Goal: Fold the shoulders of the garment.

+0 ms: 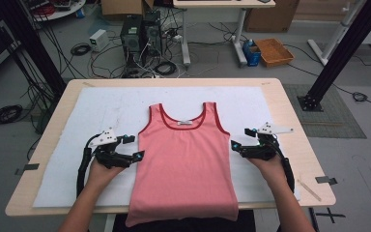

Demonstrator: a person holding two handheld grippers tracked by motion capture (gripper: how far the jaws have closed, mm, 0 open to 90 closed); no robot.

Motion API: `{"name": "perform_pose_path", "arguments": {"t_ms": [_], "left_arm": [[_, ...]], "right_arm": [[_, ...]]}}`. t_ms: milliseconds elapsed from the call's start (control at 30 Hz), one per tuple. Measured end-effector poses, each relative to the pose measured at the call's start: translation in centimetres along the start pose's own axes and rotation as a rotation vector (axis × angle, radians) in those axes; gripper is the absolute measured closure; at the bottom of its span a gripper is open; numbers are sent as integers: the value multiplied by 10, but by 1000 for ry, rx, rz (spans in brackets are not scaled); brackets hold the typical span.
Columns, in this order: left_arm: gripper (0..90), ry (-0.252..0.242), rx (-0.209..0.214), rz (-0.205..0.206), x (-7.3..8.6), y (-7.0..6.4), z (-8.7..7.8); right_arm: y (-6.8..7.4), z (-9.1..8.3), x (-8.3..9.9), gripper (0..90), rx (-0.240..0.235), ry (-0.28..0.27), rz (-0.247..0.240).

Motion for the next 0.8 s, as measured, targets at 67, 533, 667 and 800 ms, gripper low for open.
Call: {"name": "perform_pose_path", "arguments": {"t_ms": [67,533,667,800], "left_arm": [[201,-1,1,-3,0,0,0],[201,-6,2,-19,0,2,-1],[201,-6,1,-22,0,2,-1],[201,-5,1,-22,0,2,-1]], "right_arm": [[-1,0,-7,160,5,10,1],[-3,34,-65,160,16,116,-48],[-10,49,-73,161,29,134,-39],[-16,63,-77,160,41,167,-22]]}}
Point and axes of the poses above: each handheld gripper's, and its own axes: z roughly forward along the jaws, x roughly out of its underside, y roughly to its left, the point moved 9 cm from there along z, roughly forward along the jaws, and after that the axes turned 3 degrees about x, right-handed, at the moved point
